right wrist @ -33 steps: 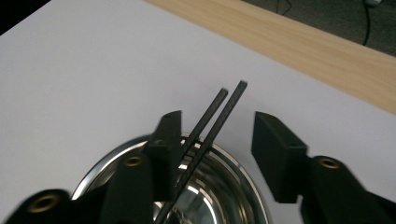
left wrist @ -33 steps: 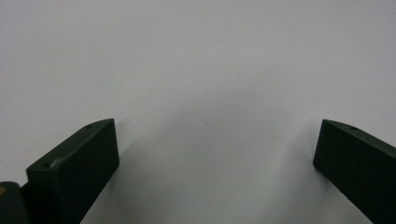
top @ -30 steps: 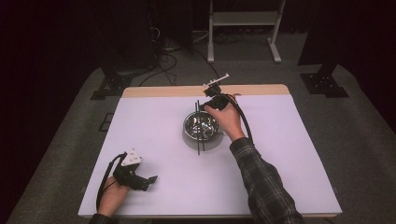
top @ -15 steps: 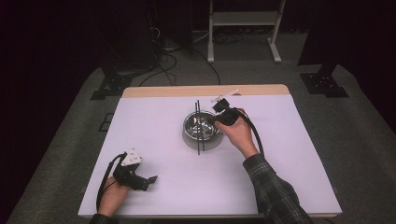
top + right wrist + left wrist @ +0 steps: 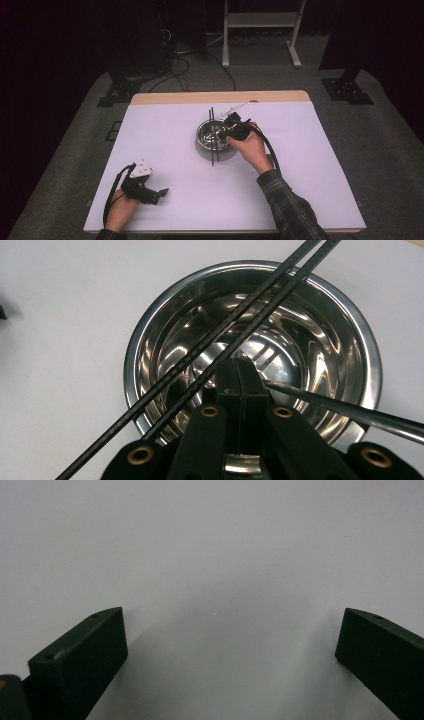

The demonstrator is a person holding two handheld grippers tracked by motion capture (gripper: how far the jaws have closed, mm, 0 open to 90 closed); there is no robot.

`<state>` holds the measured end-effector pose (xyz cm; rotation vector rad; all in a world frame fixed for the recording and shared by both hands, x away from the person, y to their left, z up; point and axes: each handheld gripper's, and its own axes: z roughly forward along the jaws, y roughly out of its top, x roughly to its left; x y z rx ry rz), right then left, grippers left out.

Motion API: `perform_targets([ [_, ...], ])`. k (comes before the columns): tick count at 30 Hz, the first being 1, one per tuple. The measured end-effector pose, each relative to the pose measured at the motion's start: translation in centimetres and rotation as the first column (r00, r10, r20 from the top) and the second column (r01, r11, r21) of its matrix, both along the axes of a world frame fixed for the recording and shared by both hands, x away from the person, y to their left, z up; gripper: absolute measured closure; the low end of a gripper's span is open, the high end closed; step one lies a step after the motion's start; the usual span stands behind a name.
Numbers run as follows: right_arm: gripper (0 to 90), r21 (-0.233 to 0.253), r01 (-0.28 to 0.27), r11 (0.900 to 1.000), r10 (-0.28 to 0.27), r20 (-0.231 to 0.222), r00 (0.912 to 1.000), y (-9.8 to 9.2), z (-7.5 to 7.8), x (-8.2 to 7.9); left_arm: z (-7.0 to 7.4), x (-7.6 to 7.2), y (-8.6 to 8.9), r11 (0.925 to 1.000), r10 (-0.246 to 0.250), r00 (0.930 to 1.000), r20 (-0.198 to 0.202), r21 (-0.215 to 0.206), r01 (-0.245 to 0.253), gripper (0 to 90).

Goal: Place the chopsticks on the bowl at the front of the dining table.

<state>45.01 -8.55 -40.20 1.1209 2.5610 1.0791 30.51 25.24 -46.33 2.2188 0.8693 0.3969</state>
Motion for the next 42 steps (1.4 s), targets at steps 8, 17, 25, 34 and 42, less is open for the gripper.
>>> perform_targets([
  [8, 89.8, 0.002, 0.028, 1.0, -0.028, -0.007, 0.9996, 0.3, -0.6, 0.8, 0.0, 0.0, 0.0, 1.0, 0.0, 1.0, 0.0, 0.0, 0.0, 0.0],
  [17, 89.9, -0.006, 0.02, 1.0, -0.02, -0.003, 0.9998, 0.7, -0.6, 1.0, 0.0, 0.0, 0.0, 1.0, 0.0, 1.0, 0.0, 0.001, 0.0, 0.0],
  [25, 89.9, -0.013, 0.015, 1.0, -0.015, -0.003, 0.9999, 1.0, -0.6, 1.1, 0.0, 0.0, 0.0, 1.0, 0.0, 1.0, 0.0, 0.0, 0.0, 0.0],
  [34, 89.9, -0.017, 0.008, 1.0, -0.008, -0.002, 1.0, 1.5, -0.4, 1.1, 0.0, 0.0, 0.0, 1.0, -0.001, 1.0, 0.0, 0.001, 0.001, 0.0],
  [42, 89.8, -0.022, 0.009, 1.0, -0.009, 0.001, 1.0, 1.7, -0.4, 1.1, 0.0, 0.0, 0.0, 1.0, 0.0, 1.0, 0.0, 0.001, 0.0, 0.0],
])
